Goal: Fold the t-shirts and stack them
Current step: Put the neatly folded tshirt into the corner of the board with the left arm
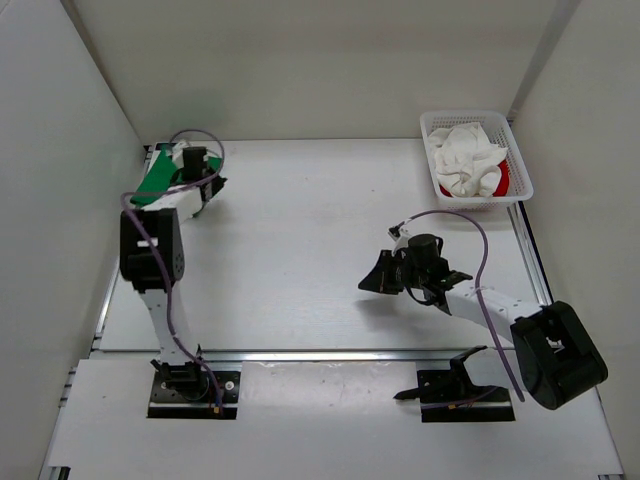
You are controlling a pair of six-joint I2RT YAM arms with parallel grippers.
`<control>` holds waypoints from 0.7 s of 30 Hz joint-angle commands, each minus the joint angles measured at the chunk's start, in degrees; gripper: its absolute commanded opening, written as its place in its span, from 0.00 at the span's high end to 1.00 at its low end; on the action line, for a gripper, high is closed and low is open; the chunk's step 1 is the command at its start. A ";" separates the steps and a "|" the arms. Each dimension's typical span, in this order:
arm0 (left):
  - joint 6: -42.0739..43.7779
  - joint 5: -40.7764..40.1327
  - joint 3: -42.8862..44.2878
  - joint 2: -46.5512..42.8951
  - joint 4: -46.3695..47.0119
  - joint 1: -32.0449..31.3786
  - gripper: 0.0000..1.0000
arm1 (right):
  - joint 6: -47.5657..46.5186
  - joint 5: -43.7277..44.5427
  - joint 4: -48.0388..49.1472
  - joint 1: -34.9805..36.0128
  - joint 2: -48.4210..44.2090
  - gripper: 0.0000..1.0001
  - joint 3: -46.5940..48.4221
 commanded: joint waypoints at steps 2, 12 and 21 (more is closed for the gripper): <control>2.03 2.14 12.48 9.53 -16.83 0.46 1.00 | -0.80 0.25 1.72 -0.77 -2.39 1.00 -1.49; 0.00 7.52 34.97 24.04 -28.61 4.77 1.00 | -0.97 -2.03 2.34 -3.24 -1.00 1.00 0.34; -2.29 12.26 48.19 30.48 -30.83 7.58 0.87 | -0.27 -2.29 2.34 -4.12 3.31 1.00 3.94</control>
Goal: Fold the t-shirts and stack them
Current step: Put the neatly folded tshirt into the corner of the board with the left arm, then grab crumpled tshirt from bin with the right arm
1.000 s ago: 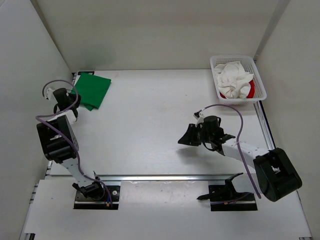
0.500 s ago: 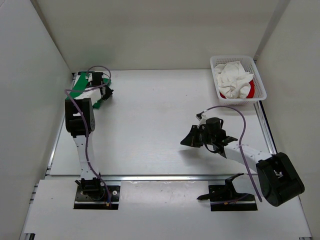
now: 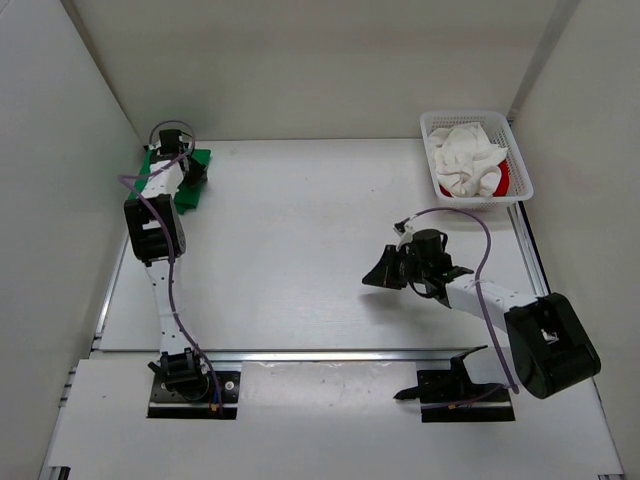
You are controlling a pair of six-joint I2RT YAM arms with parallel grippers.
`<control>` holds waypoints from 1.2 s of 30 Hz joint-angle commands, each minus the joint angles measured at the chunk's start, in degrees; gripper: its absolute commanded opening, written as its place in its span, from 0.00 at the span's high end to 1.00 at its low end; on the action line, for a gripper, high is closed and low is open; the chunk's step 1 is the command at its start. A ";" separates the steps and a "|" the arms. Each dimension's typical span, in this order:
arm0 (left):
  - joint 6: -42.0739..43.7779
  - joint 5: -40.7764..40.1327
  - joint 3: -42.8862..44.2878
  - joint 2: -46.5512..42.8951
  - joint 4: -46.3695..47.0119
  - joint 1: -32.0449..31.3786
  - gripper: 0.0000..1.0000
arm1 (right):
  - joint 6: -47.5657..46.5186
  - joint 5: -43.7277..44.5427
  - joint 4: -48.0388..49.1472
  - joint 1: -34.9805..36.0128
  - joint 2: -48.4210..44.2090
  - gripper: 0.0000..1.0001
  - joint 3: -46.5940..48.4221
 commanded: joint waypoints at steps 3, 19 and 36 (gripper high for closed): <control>-0.78 4.62 -1.50 -4.24 1.68 -1.21 0.77 | -0.34 -0.15 2.17 -0.49 1.83 0.97 5.09; -2.36 11.04 -49.12 -43.96 35.70 -29.50 0.54 | -9.11 18.21 -11.00 -21.13 7.88 1.00 34.78; 0.37 13.77 -79.90 -54.88 46.95 -58.43 0.52 | -16.86 25.08 -29.74 -33.01 28.46 0.63 61.70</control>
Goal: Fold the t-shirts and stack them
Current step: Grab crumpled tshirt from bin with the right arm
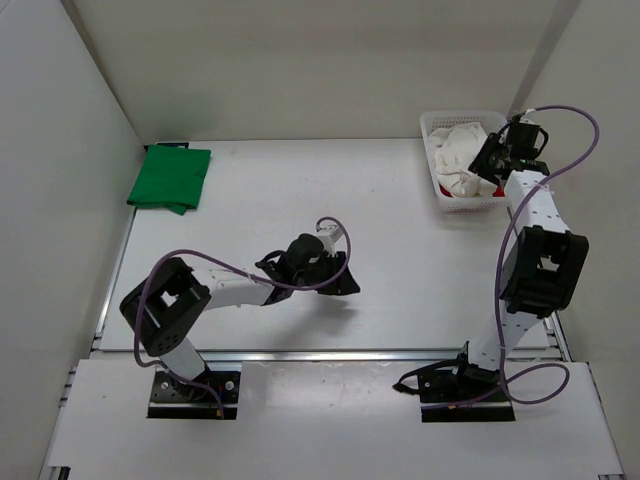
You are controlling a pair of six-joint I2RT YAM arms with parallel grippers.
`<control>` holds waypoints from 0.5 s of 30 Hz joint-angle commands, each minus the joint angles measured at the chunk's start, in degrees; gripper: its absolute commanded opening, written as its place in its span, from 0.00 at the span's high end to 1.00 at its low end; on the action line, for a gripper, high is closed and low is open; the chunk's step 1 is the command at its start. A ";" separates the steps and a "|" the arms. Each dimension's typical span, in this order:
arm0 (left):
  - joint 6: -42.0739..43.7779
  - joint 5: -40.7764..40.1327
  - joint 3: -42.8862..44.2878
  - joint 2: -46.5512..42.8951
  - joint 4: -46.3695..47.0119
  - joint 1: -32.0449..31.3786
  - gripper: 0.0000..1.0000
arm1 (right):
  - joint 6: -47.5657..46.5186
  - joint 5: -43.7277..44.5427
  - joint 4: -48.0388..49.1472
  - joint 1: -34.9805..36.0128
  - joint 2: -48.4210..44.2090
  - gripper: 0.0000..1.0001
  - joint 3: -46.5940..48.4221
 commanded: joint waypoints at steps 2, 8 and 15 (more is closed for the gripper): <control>-0.07 1.58 -4.35 -4.85 5.77 0.23 0.52 | 0.30 0.85 -1.32 1.11 1.21 0.62 1.04; 0.36 1.58 -5.77 -7.66 5.59 1.20 0.51 | 2.32 3.58 -2.38 1.64 4.81 0.60 2.27; -0.17 1.76 -7.61 -8.98 5.77 3.31 0.52 | 2.15 11.93 -5.90 2.87 9.12 0.55 6.32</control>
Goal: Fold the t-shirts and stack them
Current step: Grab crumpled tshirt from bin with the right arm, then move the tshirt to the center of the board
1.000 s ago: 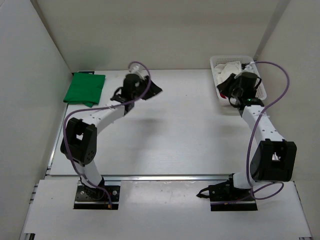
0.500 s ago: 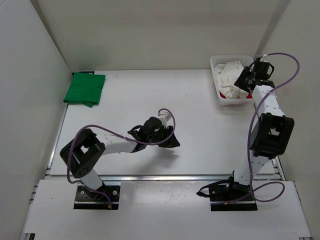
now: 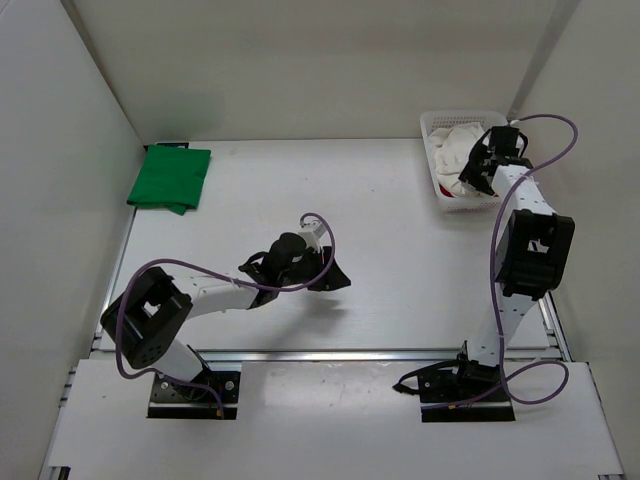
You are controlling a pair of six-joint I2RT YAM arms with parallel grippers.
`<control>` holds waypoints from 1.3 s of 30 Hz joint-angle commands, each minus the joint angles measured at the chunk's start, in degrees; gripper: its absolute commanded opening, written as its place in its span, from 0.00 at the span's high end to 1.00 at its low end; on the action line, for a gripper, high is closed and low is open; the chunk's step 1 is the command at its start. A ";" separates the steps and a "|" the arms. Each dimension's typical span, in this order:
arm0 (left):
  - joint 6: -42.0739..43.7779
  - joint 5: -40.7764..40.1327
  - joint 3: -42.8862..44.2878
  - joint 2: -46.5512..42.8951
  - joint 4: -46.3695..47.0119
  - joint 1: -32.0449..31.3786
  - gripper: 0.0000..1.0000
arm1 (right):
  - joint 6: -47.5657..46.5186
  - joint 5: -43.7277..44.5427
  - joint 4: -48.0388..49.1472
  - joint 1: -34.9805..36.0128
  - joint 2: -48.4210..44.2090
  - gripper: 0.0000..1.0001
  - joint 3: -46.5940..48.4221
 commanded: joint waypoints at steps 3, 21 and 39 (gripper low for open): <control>0.18 1.08 -1.08 -1.97 1.90 1.25 0.51 | 0.38 5.40 -1.23 0.79 0.86 0.58 3.43; -3.94 1.87 -2.74 -4.25 3.05 7.32 0.51 | 9.50 -26.04 10.53 8.78 -26.72 1.00 22.39; -7.99 -1.73 -16.28 -19.19 3.06 22.97 0.44 | 34.31 -52.78 49.29 5.98 -37.36 1.00 -12.57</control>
